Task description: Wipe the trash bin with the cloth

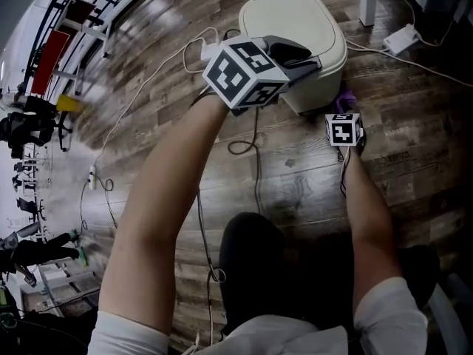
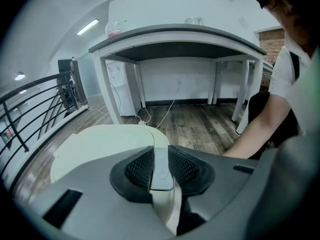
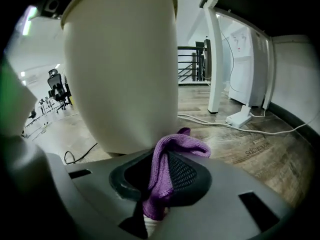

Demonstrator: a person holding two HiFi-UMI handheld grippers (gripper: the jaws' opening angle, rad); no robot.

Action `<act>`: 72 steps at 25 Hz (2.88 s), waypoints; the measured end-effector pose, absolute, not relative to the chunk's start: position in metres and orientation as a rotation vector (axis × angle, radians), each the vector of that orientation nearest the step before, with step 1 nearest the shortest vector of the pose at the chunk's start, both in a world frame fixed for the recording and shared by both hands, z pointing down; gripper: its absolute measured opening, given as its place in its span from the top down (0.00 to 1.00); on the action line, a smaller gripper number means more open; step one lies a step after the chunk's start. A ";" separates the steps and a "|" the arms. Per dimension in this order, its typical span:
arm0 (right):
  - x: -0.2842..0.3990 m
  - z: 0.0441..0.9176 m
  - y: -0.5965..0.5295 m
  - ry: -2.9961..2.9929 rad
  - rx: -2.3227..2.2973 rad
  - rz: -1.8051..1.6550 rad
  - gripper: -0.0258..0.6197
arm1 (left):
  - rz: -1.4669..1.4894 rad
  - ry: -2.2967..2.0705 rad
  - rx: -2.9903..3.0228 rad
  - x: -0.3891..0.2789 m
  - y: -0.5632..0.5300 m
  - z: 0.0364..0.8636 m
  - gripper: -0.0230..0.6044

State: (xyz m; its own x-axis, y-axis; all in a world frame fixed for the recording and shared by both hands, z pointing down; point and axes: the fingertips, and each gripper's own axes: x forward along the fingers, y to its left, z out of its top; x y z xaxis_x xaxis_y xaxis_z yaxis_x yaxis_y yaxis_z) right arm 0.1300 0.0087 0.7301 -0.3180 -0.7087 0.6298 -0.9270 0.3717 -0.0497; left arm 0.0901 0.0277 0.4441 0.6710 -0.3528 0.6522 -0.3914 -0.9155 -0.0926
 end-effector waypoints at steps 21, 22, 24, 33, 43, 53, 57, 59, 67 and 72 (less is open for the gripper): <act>0.011 0.739 0.073 -2.254 0.920 0.305 0.85 | 1.083 -0.649 2.816 0.089 0.029 0.445 0.83; 0.002 0.736 0.079 -2.274 0.882 0.285 0.85 | 1.082 -0.651 2.817 0.089 0.029 0.445 0.83; -0.018 0.728 0.093 -2.322 0.789 0.254 0.85 | 1.082 -0.660 2.818 0.089 0.029 0.445 0.83; -0.064 0.668 0.164 -2.412 0.396 -0.091 0.85 | 0.671 -0.833 2.853 0.074 0.043 0.413 0.83; -0.056 0.527 0.146 -2.382 0.465 -0.695 0.85 | -0.306 -1.399 2.297 -0.114 0.172 0.431 0.75; -0.054 0.392 0.166 -2.109 0.505 -1.458 0.85 | -0.717 -1.026 2.145 -0.056 0.190 0.433 0.45; -0.037 0.365 0.169 -2.001 0.535 -1.596 0.85 | -0.921 -0.980 2.182 -0.044 0.180 0.384 0.39; -0.030 0.357 0.174 -2.019 0.561 -1.606 0.85 | -0.975 -0.968 2.188 -0.039 0.173 0.369 0.37; -0.038 0.369 0.196 -1.959 0.455 -1.864 0.85 | -1.150 -1.031 2.126 -0.059 0.159 0.346 0.38; -0.038 0.362 0.199 -2.092 0.331 -1.784 0.84 | -1.055 -1.087 2.077 -0.060 0.148 0.337 0.81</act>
State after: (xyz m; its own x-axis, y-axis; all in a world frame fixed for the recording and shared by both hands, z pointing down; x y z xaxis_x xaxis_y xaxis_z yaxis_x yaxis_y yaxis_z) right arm -0.0383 0.1994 0.3620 -0.9039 -0.4088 0.1260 0.0600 0.1706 0.9835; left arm -0.0604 0.1482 0.3373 0.3606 -0.8510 -0.3817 -0.4074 -0.5118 0.7564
